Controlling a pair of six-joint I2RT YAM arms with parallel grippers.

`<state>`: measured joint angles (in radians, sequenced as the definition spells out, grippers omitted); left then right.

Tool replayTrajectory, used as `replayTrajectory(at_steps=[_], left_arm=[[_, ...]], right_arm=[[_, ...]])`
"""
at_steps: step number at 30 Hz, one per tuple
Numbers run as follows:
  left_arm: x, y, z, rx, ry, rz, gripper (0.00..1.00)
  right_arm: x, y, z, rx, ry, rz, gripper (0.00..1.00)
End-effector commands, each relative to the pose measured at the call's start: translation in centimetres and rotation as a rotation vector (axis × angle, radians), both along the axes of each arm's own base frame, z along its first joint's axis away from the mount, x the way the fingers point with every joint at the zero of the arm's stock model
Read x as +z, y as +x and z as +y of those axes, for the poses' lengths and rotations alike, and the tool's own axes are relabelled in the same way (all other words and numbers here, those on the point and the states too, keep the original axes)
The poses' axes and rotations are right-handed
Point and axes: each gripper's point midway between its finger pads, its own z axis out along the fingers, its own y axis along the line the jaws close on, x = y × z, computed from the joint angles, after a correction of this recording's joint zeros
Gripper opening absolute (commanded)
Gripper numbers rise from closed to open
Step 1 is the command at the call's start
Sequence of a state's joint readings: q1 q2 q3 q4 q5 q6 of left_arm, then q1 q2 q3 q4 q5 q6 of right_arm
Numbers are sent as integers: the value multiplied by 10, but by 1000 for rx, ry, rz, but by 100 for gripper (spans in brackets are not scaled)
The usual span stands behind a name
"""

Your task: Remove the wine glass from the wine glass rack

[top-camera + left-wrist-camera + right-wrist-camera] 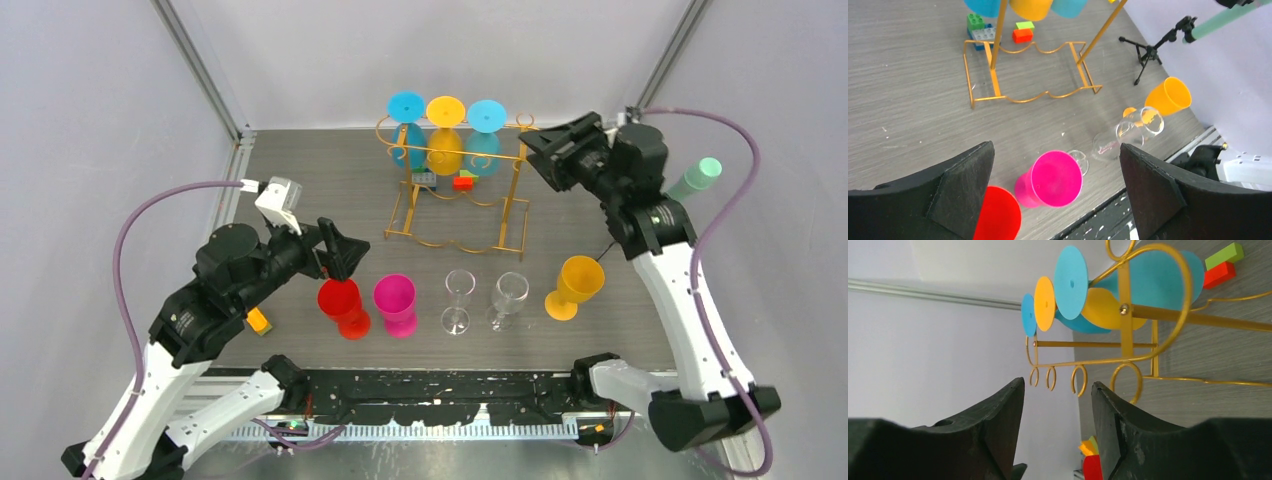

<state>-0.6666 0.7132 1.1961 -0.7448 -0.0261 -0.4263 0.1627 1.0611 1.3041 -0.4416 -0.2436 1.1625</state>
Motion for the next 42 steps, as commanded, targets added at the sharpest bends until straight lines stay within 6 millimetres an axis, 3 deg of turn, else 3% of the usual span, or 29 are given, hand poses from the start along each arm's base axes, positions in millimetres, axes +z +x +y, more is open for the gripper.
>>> replayTrajectory(at_steps=[1, 2, 7, 8, 9, 17, 22, 28, 33, 42], left_arm=[[23, 18, -7, 40, -82, -87, 100], [20, 19, -8, 41, -78, -85, 100], [14, 26, -10, 43, -53, -89, 100], [13, 26, -11, 40, -46, -91, 100], [12, 27, -11, 36, -38, -95, 100], [8, 29, -9, 32, -4, -119, 100], [7, 31, -9, 38, -7, -131, 100], [3, 31, -10, 35, 9, -114, 100], [3, 31, -11, 30, 9, -114, 100], [3, 29, -13, 14, 18, -100, 100]], right_arm=[[15, 20, 9, -84, -162, -31, 57], [7, 30, 12, -93, -180, -5, 57], [8, 62, 22, -151, -216, -2, 52], [-5, 73, 29, -143, -232, 26, 50], [1, 75, 29, -157, -231, 20, 49], [-19, 99, 36, -234, -255, 71, 55], [-22, 107, 39, -246, -211, 60, 53], [-23, 111, 45, -242, -154, 44, 41], [-25, 114, 51, -224, -78, 50, 41], [-12, 110, 52, -217, 12, 13, 14]])
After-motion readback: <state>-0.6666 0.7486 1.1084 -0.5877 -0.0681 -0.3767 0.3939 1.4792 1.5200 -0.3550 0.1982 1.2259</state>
